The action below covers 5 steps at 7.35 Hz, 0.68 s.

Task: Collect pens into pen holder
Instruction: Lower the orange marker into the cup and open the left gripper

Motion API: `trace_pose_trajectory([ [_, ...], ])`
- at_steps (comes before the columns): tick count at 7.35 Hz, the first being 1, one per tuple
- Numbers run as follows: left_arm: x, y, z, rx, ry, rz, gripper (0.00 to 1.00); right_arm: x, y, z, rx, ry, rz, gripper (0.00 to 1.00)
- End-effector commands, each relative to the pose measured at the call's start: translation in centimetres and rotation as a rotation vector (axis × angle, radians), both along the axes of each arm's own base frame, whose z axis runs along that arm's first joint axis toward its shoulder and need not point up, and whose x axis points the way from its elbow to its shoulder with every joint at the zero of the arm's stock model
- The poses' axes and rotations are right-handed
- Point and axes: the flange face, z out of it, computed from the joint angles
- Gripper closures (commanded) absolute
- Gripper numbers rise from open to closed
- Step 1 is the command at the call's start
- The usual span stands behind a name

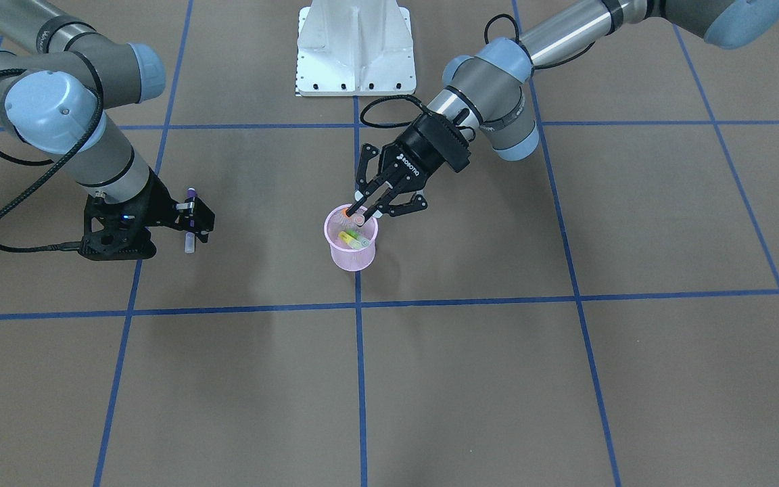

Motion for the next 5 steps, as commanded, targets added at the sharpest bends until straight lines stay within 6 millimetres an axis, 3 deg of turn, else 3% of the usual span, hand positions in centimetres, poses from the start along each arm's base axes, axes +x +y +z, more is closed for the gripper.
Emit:
trace_pose_trajectory([
  [1, 0.8, -0.2, 0.8, -0.009, -0.02, 0.002, 1.0, 0.0, 0.0, 0.0, 0.0, 0.0, 0.0, 0.01],
  [5, 2.0, 0.2, 1.3, -0.018, -0.032, 0.015, 1.0, -0.2, 0.1, -0.1, 0.001, -0.001, -0.003, 0.01],
])
